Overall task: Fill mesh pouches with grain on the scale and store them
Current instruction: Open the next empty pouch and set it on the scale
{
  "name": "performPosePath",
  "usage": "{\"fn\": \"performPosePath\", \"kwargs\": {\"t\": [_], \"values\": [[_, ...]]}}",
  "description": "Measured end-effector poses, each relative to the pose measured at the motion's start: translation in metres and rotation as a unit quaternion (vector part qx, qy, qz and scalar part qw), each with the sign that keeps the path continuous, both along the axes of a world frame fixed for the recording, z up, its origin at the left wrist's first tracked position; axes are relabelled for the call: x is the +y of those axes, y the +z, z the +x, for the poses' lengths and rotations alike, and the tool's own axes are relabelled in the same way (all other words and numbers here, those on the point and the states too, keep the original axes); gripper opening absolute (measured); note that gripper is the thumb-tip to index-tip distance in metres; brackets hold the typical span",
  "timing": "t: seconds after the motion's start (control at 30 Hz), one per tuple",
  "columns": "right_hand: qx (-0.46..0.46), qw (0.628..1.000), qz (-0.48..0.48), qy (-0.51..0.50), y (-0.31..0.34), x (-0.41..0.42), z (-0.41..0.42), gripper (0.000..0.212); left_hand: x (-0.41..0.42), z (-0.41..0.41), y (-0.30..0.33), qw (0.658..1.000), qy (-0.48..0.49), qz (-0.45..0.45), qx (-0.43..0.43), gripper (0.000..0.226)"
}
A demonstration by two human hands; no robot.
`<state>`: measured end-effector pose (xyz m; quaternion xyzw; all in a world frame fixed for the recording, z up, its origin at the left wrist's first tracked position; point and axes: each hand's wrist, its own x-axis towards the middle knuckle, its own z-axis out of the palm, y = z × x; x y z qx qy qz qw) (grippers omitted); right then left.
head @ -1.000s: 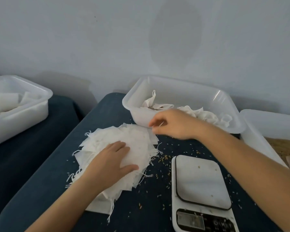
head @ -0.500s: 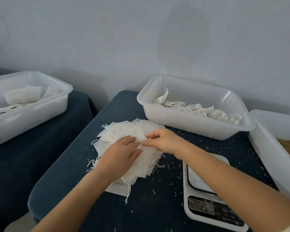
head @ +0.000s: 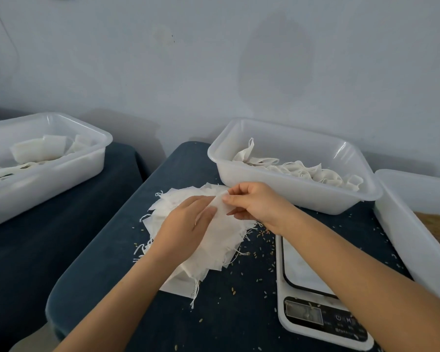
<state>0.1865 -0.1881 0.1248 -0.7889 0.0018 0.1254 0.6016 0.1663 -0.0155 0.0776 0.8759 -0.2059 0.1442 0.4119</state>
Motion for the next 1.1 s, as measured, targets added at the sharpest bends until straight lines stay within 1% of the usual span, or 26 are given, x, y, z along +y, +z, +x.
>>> {"fn": "performPosePath", "kwargs": {"t": [0.1, 0.13, 0.17, 0.2, 0.23, 0.27, 0.3, 0.33, 0.37, 0.4, 0.43, 0.47, 0.5, 0.6, 0.67, 0.77, 0.83, 0.87, 0.9, 0.93, 0.97, 1.03, 1.1], "values": [[0.019, 0.997, 0.075, -0.011, 0.007, -0.004, -0.001, 0.006, 0.005, -0.001, -0.002, 0.998, -0.002, 0.006, 0.066, 0.075], [0.029, 0.994, 0.103, -0.016, 0.009, -0.006, -0.002, 0.007, 0.006, -0.002, -0.002, 0.996, -0.007, 0.014, 0.084, 0.081], [0.038, 0.990, 0.131, -0.018, 0.011, -0.008, -0.003, 0.007, 0.005, -0.003, -0.002, 0.996, -0.009, 0.016, 0.091, 0.078], [0.046, 0.986, 0.159, -0.019, 0.013, -0.009, -0.004, 0.007, 0.004, -0.003, -0.003, 0.995, -0.008, 0.008, 0.096, 0.067], [0.051, 0.981, 0.189, -0.016, 0.015, -0.011, -0.005, 0.008, 0.003, -0.004, -0.002, 0.994, -0.001, -0.019, 0.108, 0.050], [0.055, 0.975, 0.216, -0.012, 0.017, -0.013, -0.006, 0.008, 0.001, -0.004, 0.000, 0.987, 0.006, -0.071, 0.143, 0.031], [0.057, 0.969, 0.239, -0.007, 0.018, -0.014, -0.007, 0.009, -0.002, -0.004, 0.002, 0.965, 0.004, -0.165, 0.205, 0.021], [0.058, 0.965, 0.254, -0.001, 0.018, -0.016, -0.009, 0.009, -0.004, -0.004, 0.006, 0.911, -0.018, -0.290, 0.291, 0.021], [0.056, 0.965, 0.258, 0.006, 0.018, -0.019, -0.011, 0.011, -0.007, -0.004, 0.010, 0.827, -0.061, -0.416, 0.372, 0.025], [0.050, 0.967, 0.251, 0.011, 0.018, -0.021, -0.013, 0.014, -0.008, -0.005, 0.014, 0.744, -0.097, -0.512, 0.418, 0.029], [0.042, 0.971, 0.237, 0.013, 0.017, -0.024, -0.015, 0.017, -0.008, -0.005, 0.018, 0.689, -0.112, -0.571, 0.431, 0.033], [0.033, 0.976, 0.215, 0.012, 0.015, -0.026, -0.017, 0.018, -0.008, -0.004, 0.022, 0.665, -0.114, -0.604, 0.425, 0.036], [0.024, 0.981, 0.190, 0.013, 0.014, -0.029, -0.020, 0.017, -0.009, -0.003, 0.026, 0.660, -0.109, -0.621, 0.408, 0.036], [0.004, 0.993, 0.112, 0.023, 0.009, -0.037, -0.027, 0.017, -0.014, -0.001, 0.030, 0.704, -0.064, -0.616, 0.346, 0.029], [0.003, 0.996, 0.079, 0.032, 0.008, -0.041, -0.033, 0.017, -0.017, 0.000, 0.031, 0.729, -0.031, -0.597, 0.334, 0.026], [0.018, 0.998, 0.033, 0.040, 0.008, -0.045, -0.040, 0.017, -0.023, -0.002, 0.031, 0.778, -0.025, -0.548, 0.306, 0.020], [-0.018, 1.000, -0.009, 0.011, 0.009, -0.045, -0.042, 0.020, -0.027, -0.005, 0.032, 0.810, -0.017, -0.515, 0.281, 0.016], [-0.065, 0.997, -0.025, -0.023, 0.011, -0.045, -0.043, 0.022, -0.029, -0.007, 0.033, 0.825, -0.010, -0.498, 0.268, 0.013], [-0.125, 0.990, -0.035, -0.053, 0.014, -0.044, -0.044, 0.024, -0.031, -0.008, 0.034, 0.844, -0.003, -0.473, 0.252, 0.012], [-0.191, 0.979, -0.045, -0.061, 0.018, -0.045, -0.045, 0.028, -0.034, -0.010, 0.034, 0.867, 0.004, -0.442, 0.233, 0.012], [-0.251, 0.965, -0.069, -0.040, 0.023, -0.045, -0.047, 0.033, -0.036, -0.011, 0.035, 0.888, 0.007, -0.409, 0.209, 0.012], [-0.339, 0.924, -0.170, 0.046, 0.032, -0.044, -0.049, 0.036, -0.040, -0.016, 0.037, 0.924, 0.000, -0.347, 0.162, 0.015], [-0.387, 0.876, -0.271, 0.101, 0.037, -0.043, -0.049, 0.027, -0.042, -0.019, 0.039, 0.946, -0.008, -0.299, 0.129, 0.016]]}}
